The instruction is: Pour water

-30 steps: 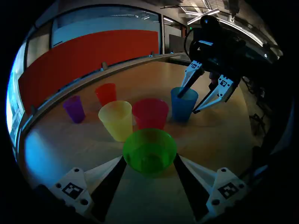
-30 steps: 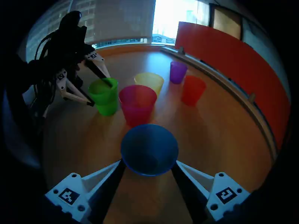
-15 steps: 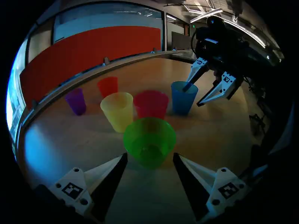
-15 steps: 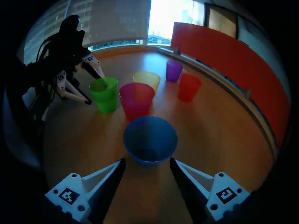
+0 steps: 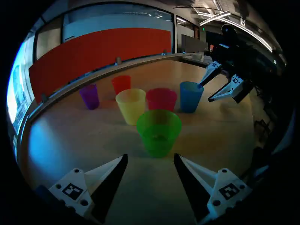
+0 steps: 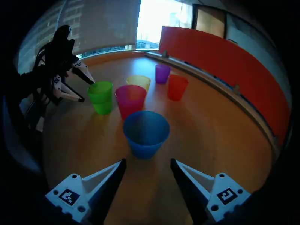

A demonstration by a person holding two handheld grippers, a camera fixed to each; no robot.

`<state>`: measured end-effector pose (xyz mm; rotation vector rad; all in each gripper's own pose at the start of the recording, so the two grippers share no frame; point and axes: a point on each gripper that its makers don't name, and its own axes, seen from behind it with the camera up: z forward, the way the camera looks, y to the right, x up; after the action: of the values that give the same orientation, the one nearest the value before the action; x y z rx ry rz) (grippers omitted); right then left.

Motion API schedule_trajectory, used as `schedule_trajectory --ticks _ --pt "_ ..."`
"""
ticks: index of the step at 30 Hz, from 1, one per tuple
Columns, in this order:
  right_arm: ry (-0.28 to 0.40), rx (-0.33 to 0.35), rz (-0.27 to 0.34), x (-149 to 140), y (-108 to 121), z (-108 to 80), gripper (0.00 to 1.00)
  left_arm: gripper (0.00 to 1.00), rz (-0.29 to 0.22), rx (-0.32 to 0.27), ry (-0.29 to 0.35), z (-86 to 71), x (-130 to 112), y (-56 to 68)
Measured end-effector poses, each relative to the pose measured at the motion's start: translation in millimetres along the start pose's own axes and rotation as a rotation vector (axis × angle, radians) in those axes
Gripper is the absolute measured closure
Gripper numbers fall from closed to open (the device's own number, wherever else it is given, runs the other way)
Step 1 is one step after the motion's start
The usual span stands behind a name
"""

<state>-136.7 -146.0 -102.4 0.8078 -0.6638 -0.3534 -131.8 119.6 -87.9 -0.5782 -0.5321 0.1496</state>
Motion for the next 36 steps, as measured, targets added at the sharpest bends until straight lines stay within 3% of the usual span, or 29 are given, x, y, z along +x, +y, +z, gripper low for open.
schedule_trajectory --ticks 17,27,36 --pt "0.088 -0.185 0.157 -8 15 -38.3 0.09 0.10 -0.136 0.159 0.086 -33.3 -6 -41.6" --pt "0.185 -0.377 0.223 6 46 -60.7 0.09 0.10 -0.170 0.281 0.167 -47.9 1 -69.8" --pt "0.314 -0.557 0.227 34 78 -84.3 0.09 0.10 -0.213 0.390 0.276 -65.5 20 -96.2"
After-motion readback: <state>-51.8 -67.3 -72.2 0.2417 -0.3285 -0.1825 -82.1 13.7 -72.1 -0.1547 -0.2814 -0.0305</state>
